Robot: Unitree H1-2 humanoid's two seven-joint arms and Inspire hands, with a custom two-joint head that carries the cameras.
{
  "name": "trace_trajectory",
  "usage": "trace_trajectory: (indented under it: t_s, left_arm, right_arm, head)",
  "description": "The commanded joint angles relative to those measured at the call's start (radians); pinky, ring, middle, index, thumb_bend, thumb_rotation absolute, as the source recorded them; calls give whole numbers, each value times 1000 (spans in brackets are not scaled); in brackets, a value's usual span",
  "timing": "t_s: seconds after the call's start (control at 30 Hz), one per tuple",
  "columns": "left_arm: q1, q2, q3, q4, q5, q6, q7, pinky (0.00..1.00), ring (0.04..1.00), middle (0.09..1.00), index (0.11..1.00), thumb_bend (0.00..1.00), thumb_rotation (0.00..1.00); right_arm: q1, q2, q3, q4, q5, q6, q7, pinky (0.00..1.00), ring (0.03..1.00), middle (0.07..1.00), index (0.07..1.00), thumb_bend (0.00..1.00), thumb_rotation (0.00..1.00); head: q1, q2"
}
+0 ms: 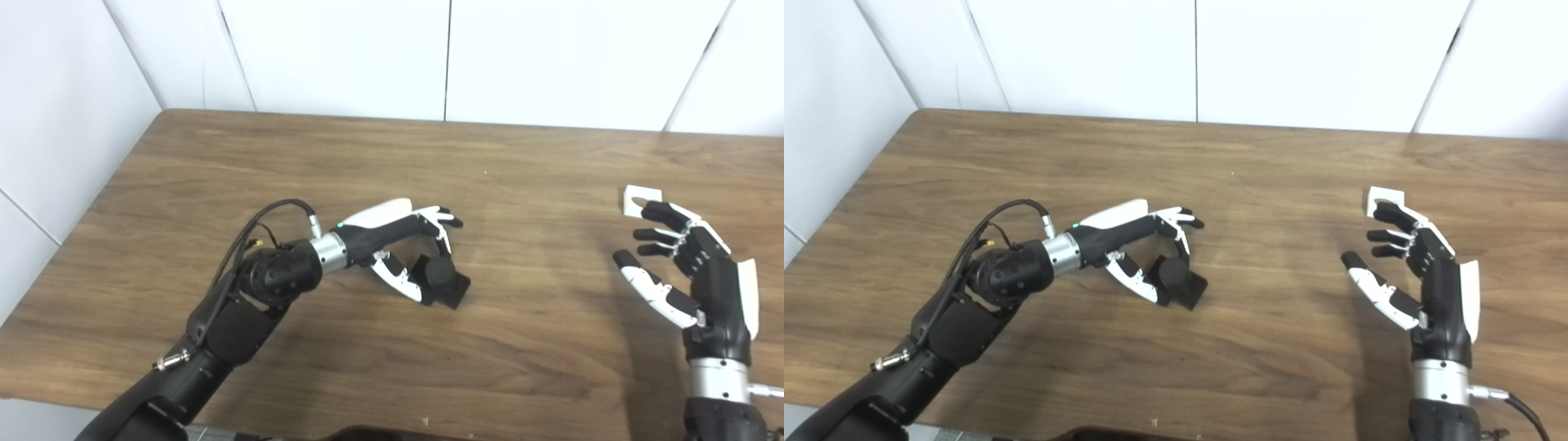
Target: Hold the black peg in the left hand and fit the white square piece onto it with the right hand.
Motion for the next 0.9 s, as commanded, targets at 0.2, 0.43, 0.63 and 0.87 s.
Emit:
trace_trajectory:
  t_s: [0.2, 0.43, 0.63, 0.87]
  left_arm:
    - [-34, 25, -125, 14, 272, -150, 42, 946, 981, 922, 493, 518, 85]
    - [-48, 30, -171, 61, 382, -215, 108, 924, 964, 900, 493, 520, 81]
    - [-57, 38, -179, 77, 400, -228, 124, 928, 970, 907, 494, 520, 81]
    - [-64, 51, -179, 67, 392, -224, 106, 941, 979, 910, 494, 519, 83]
  right_arm:
    - [-7, 20, -1, -38, -8, -25, -13, 560, 636, 736, 727, 504, 250]
    - [-6, 24, -2, -42, -14, -21, -16, 557, 628, 735, 726, 499, 240]
    - [-7, 29, -2, -39, -9, -26, -18, 564, 626, 738, 729, 498, 240]
    - [-7, 28, -4, -45, -11, -29, -21, 561, 633, 738, 729, 503, 259]
  head:
    - [-22, 11]
    - [-23, 13]
    - [-30, 11]
    - [-53, 17]
